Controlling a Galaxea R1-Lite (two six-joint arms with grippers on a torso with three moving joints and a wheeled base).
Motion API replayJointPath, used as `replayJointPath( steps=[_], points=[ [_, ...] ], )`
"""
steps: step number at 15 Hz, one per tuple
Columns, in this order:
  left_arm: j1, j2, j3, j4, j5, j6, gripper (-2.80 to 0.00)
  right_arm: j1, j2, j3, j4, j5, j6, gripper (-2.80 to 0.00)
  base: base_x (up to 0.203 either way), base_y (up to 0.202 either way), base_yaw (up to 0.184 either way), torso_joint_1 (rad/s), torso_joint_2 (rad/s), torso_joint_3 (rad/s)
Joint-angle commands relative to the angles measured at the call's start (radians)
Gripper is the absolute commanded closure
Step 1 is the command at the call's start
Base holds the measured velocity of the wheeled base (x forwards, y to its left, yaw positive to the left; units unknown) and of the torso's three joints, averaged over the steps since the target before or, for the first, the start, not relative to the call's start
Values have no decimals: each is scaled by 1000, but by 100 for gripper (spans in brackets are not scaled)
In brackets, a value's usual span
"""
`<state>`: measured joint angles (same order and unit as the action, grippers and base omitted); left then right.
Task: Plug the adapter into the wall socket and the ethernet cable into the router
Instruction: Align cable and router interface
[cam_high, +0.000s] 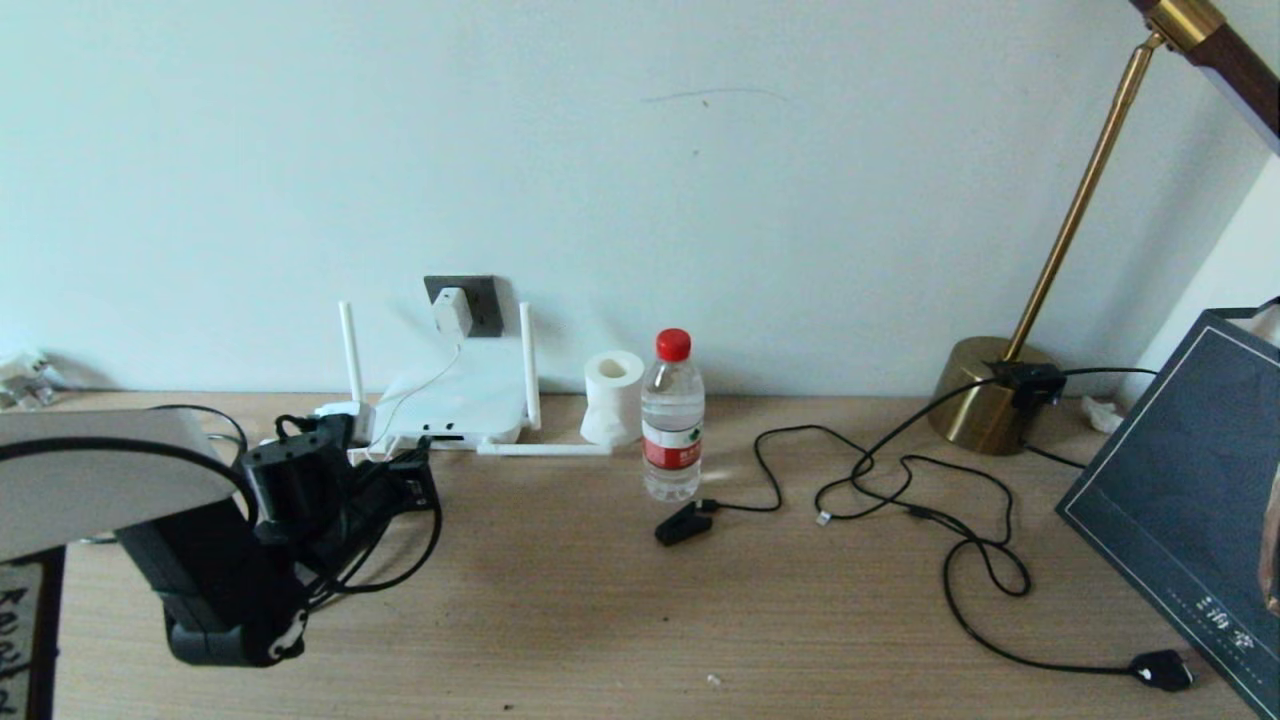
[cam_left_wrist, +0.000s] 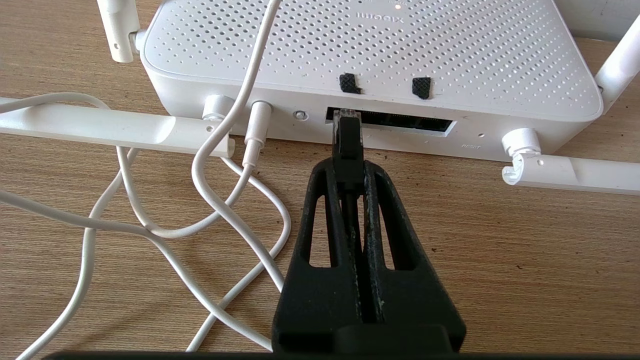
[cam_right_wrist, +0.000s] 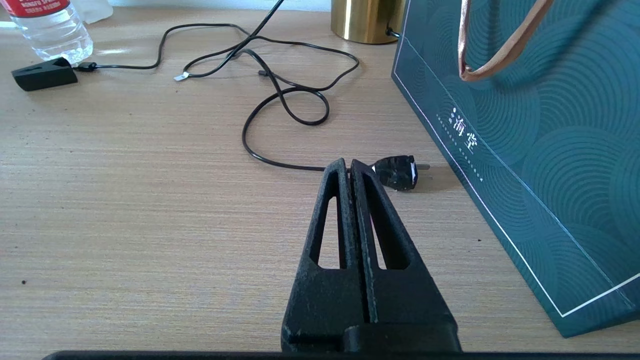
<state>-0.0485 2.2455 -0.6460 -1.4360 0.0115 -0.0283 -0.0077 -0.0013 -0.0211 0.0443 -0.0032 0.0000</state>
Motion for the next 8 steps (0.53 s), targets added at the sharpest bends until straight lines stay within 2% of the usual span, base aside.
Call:
replayJointPath(
  steps=[1, 8],
  points=[
    [-1, -1, 2, -7, 1, -1, 0, 0, 1, 0, 0, 0, 0, 0, 0, 0, 0, 0, 0, 0],
    [-1, -1, -6, -6, 2, 21, 0, 0, 1, 0, 0, 0, 0, 0, 0, 0, 0, 0, 0, 0]
  ],
)
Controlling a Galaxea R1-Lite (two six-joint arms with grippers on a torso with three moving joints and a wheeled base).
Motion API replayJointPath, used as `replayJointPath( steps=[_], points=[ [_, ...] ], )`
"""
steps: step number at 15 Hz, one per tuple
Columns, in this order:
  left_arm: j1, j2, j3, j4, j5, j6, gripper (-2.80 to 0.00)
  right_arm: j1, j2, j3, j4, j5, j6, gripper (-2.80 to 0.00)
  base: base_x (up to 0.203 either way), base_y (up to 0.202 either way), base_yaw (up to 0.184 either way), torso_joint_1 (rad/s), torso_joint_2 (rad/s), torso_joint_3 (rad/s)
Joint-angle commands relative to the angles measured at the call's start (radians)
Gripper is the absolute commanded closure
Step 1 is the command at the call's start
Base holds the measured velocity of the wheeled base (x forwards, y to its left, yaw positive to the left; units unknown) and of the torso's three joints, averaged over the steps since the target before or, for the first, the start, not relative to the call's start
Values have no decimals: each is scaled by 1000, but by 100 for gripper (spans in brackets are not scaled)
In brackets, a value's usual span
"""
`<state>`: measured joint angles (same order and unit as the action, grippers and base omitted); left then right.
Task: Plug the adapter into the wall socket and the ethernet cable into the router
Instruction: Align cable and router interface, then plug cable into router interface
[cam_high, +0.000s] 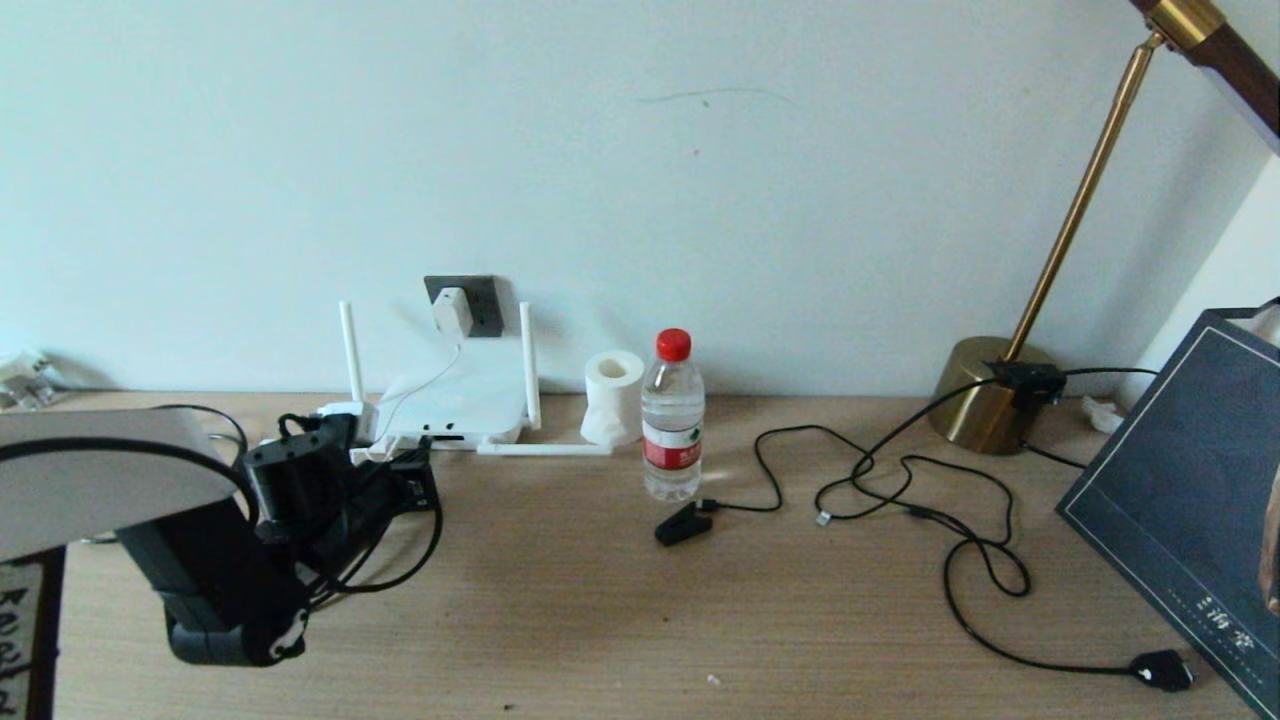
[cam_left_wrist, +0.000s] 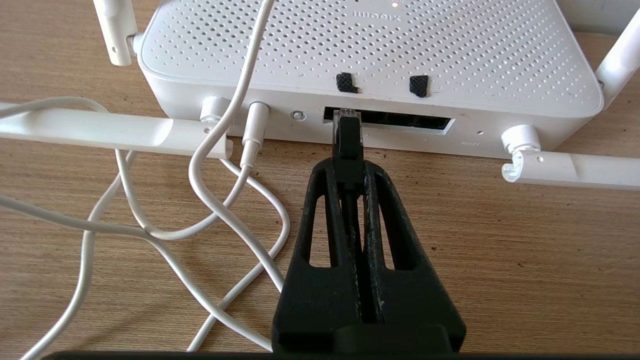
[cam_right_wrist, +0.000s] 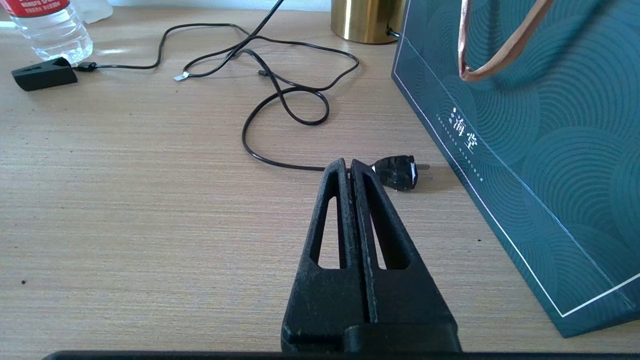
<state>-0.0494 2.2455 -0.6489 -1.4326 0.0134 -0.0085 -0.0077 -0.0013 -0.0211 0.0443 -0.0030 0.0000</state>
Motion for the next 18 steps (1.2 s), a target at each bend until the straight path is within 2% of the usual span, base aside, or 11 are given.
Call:
replayJointPath(
  steps=[1, 18],
  points=[
    [0, -1, -3, -9, 0, 3, 0, 0, 1, 0, 0, 0, 0, 0, 0, 0, 0, 0, 0, 0],
    [0, -7, -1, -9, 2, 7, 0, 0, 1, 0, 0, 0, 0, 0, 0, 0, 0, 0, 0, 0]
  ],
)
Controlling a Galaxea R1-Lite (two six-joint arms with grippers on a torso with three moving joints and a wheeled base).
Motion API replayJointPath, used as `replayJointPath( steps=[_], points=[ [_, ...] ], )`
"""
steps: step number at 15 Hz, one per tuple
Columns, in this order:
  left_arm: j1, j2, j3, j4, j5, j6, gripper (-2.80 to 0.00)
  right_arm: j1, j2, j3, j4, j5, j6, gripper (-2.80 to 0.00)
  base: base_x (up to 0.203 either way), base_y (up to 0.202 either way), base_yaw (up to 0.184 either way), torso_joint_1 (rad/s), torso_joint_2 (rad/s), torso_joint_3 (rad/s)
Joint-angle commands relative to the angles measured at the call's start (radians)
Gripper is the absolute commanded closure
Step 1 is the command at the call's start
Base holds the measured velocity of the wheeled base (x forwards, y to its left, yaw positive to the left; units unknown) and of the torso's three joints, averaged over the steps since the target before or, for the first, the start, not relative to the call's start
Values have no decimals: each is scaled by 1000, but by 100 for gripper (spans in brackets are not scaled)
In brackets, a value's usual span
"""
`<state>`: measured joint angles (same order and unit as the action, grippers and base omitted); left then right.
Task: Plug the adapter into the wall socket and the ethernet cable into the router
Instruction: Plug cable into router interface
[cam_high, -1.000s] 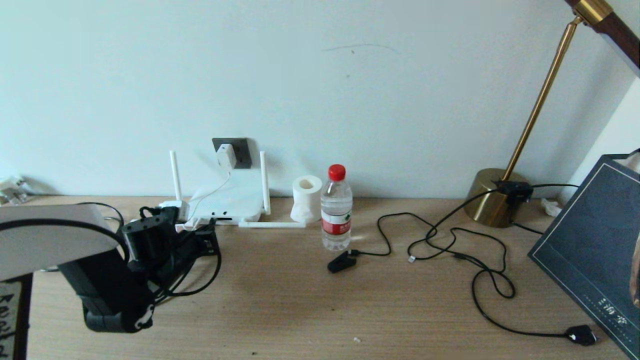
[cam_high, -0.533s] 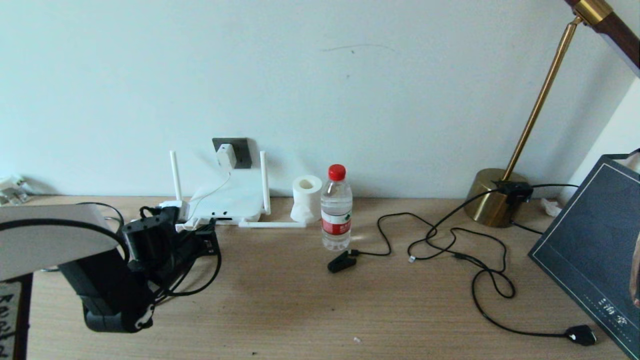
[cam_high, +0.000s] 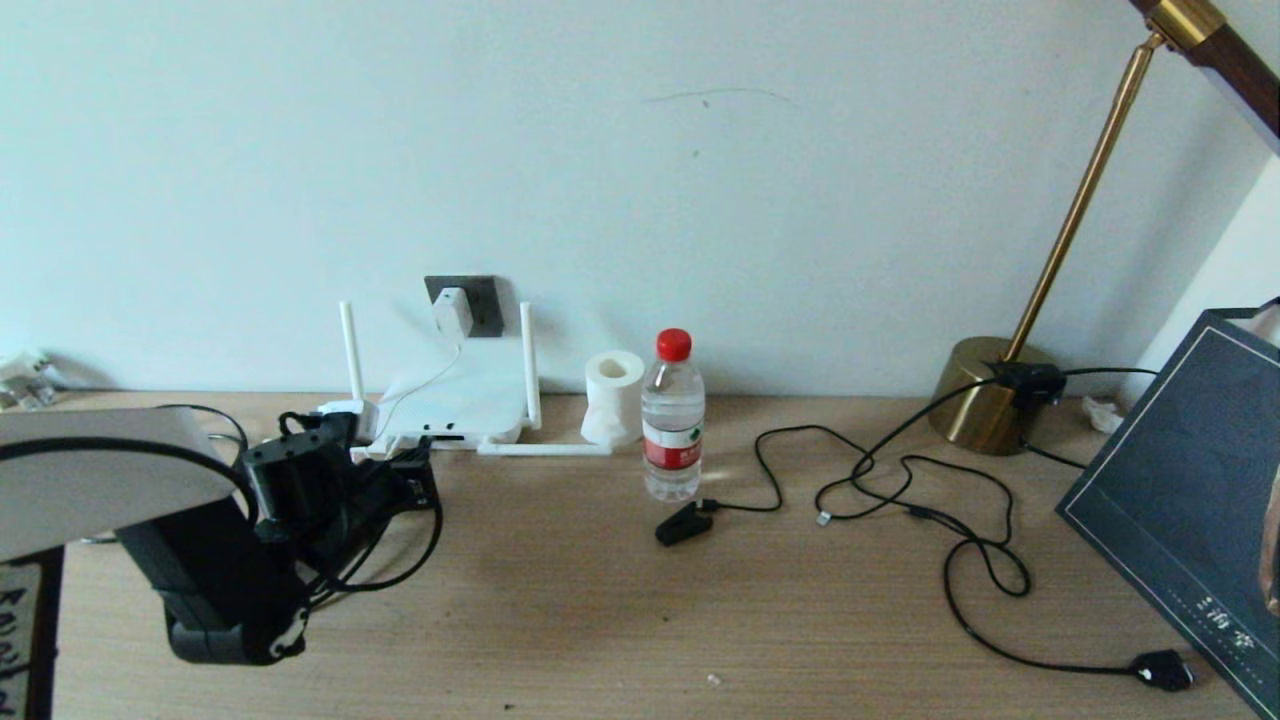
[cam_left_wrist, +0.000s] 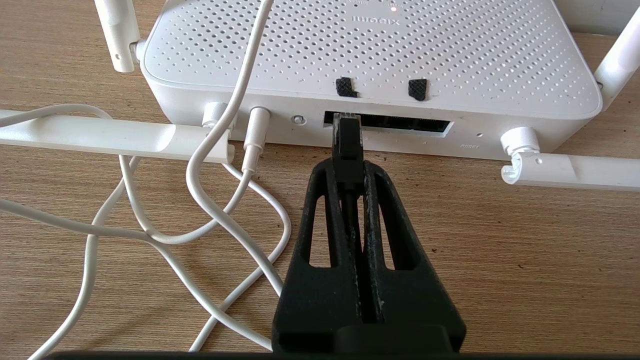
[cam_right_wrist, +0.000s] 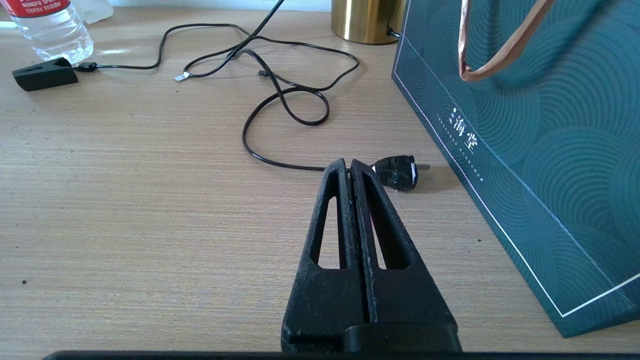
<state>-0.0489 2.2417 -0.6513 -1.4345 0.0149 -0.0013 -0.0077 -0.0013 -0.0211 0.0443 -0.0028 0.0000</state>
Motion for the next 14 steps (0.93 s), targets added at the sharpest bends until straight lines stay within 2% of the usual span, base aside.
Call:
replayJointPath(
  steps=[1, 14],
  points=[
    [1, -4, 2, -7, 0, 0, 0, 0, 1, 0, 0, 0, 0, 0, 0, 0, 0, 0, 0, 0],
    [1, -10, 9, -7, 2, 14, 0, 0, 1, 0, 0, 0, 0, 0, 0, 0, 0, 0, 0, 0]
  ],
)
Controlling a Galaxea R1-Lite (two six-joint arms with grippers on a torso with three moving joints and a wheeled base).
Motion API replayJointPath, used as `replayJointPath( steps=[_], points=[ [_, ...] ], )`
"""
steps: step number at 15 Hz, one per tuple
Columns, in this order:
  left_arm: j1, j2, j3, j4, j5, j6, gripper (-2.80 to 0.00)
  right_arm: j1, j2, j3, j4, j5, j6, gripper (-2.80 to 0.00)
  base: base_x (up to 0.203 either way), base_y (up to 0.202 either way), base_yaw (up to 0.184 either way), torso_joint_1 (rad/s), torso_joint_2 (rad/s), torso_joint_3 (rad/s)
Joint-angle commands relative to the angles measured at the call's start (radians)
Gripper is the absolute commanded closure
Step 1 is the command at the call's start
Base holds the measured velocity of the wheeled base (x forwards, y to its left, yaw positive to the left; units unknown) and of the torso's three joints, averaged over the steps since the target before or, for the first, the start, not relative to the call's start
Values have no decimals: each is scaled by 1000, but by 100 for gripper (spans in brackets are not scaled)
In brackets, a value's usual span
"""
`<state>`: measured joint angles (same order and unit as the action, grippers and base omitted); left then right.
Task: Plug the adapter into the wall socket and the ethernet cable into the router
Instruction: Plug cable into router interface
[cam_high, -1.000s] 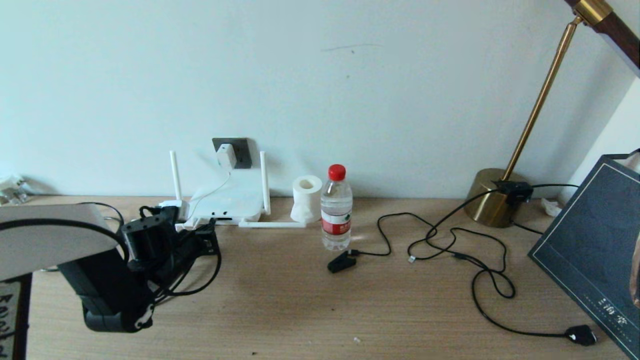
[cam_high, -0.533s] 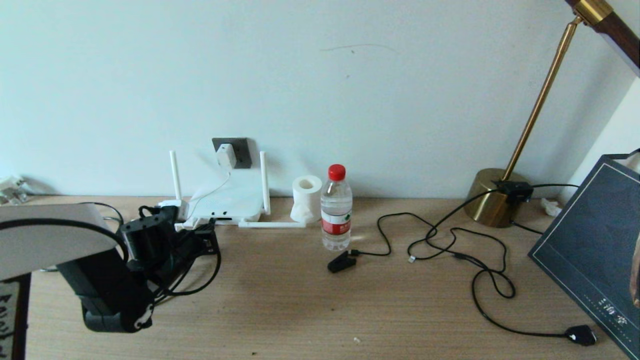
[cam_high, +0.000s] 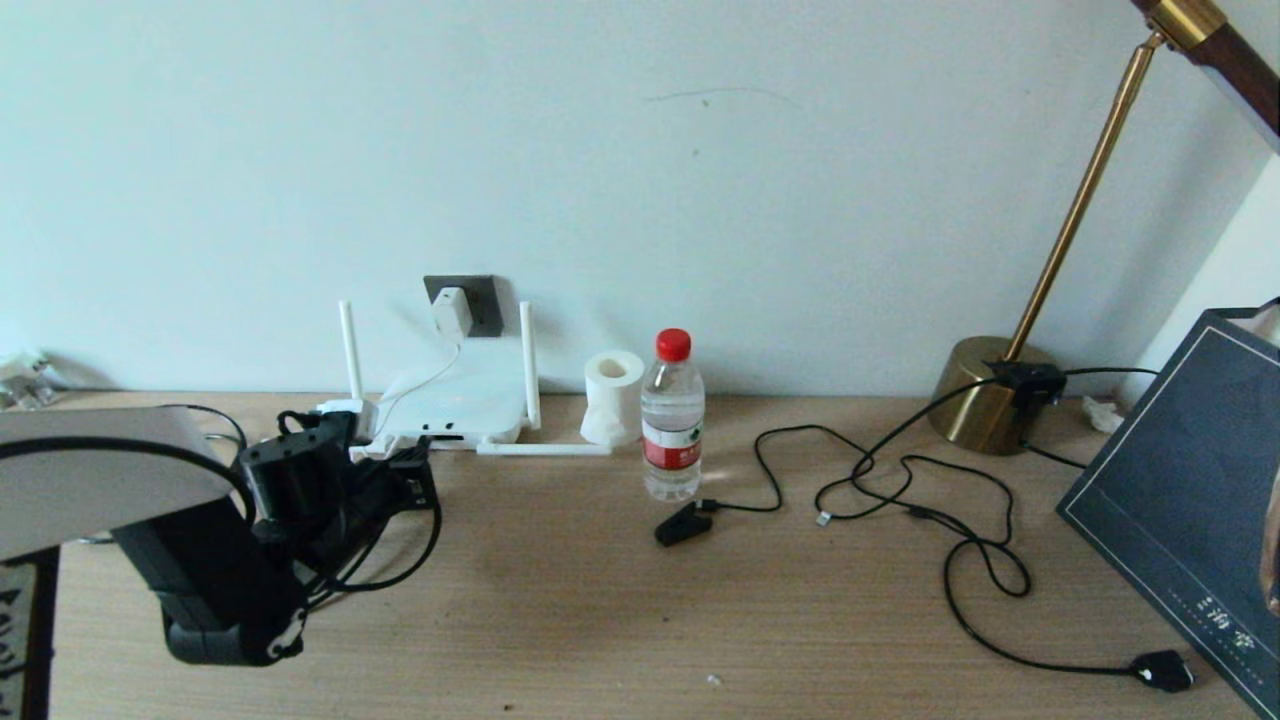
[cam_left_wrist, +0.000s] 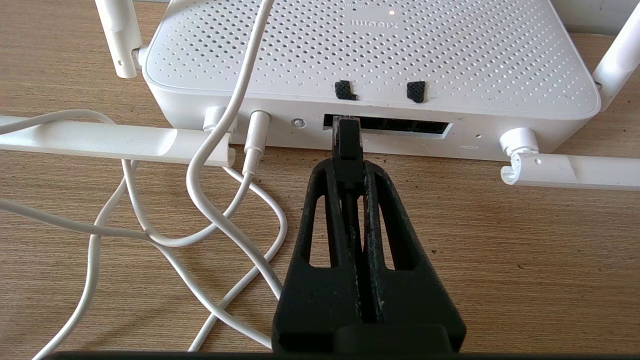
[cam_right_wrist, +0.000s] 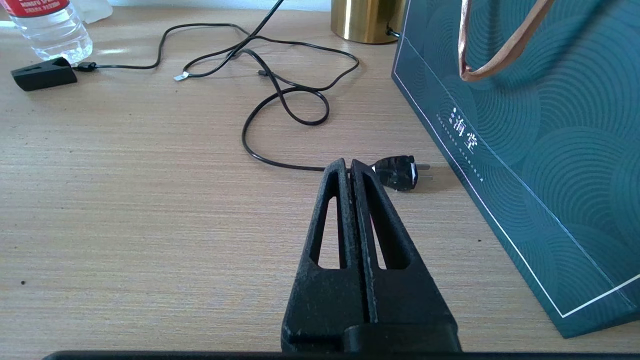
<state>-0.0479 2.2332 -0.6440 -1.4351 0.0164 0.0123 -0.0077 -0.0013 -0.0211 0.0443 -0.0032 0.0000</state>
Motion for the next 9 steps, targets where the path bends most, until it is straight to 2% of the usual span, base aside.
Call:
replayJointPath(
  steps=[1, 9],
  points=[
    [0, -1, 3, -7, 0, 0, 0, 0, 1, 0, 0, 0, 0, 0, 0, 0, 0, 0, 0, 0],
    [0, -1, 3, -7, 2, -2, 0, 0, 1, 0, 0, 0, 0, 0, 0, 0, 0, 0, 0, 0]
  ],
)
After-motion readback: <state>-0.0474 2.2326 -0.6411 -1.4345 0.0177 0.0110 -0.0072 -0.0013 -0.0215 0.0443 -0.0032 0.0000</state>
